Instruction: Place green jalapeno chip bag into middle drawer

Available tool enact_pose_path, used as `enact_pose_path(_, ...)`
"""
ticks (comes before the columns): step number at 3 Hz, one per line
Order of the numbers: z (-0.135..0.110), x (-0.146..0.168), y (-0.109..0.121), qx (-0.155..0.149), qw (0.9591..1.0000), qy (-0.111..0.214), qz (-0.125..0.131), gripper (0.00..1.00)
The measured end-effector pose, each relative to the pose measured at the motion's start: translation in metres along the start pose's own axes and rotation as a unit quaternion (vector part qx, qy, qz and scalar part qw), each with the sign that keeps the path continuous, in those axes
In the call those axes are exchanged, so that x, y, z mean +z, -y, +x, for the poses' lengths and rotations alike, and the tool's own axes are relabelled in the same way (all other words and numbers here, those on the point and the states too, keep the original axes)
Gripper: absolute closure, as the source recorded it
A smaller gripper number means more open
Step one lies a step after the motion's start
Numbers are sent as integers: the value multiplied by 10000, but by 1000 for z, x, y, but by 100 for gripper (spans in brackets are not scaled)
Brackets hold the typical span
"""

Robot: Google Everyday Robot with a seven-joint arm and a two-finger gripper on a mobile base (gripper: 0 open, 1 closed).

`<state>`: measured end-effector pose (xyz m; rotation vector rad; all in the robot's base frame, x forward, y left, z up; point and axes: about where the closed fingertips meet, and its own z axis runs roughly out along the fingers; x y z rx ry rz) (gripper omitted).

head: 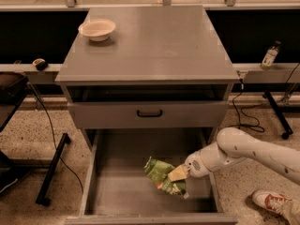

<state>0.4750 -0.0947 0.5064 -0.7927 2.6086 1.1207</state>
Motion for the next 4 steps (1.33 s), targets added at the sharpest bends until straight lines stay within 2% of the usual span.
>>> enact_pose_path(1,0,0,0,-1,10000,0,0,12)
enact_pose_path(2,-1,-2,-15,-249,9996,-167,-5,0)
enact_pose_path(3,3,-27,-40,-653,9976,-135,208,0)
enact_pose_path(4,1,-40,-47,-758,9965,-97,333,0)
